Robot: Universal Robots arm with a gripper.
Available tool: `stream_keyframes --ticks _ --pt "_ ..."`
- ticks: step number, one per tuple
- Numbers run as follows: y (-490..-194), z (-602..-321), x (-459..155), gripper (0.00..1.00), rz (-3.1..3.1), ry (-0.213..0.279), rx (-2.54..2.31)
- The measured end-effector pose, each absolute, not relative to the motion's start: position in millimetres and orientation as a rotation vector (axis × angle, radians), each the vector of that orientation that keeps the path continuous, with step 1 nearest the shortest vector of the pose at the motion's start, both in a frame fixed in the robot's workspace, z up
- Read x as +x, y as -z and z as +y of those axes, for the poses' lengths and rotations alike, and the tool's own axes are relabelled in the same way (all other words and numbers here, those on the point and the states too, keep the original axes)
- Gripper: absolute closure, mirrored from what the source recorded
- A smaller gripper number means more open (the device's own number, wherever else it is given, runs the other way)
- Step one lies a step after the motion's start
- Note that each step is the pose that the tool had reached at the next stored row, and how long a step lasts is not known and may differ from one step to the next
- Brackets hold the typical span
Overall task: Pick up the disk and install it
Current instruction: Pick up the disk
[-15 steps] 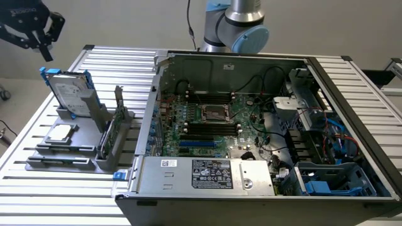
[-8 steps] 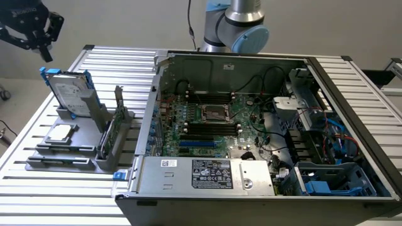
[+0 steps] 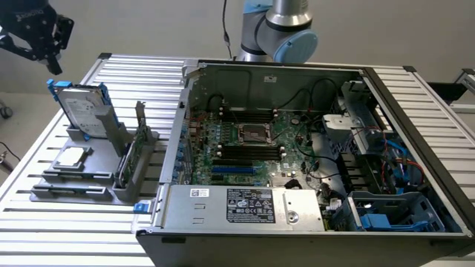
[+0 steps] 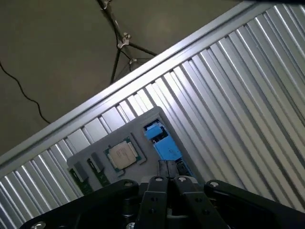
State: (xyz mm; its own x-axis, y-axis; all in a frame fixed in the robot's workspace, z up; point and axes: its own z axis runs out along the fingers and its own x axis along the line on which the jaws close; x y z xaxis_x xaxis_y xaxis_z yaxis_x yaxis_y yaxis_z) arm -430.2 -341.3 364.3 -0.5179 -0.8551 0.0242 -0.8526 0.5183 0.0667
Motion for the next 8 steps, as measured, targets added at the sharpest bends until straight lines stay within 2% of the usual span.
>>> stream_keyframes --ticks 8 --pt "-356.5 -339.1 -430.4 0.89 -2.594 0.061 1.679"
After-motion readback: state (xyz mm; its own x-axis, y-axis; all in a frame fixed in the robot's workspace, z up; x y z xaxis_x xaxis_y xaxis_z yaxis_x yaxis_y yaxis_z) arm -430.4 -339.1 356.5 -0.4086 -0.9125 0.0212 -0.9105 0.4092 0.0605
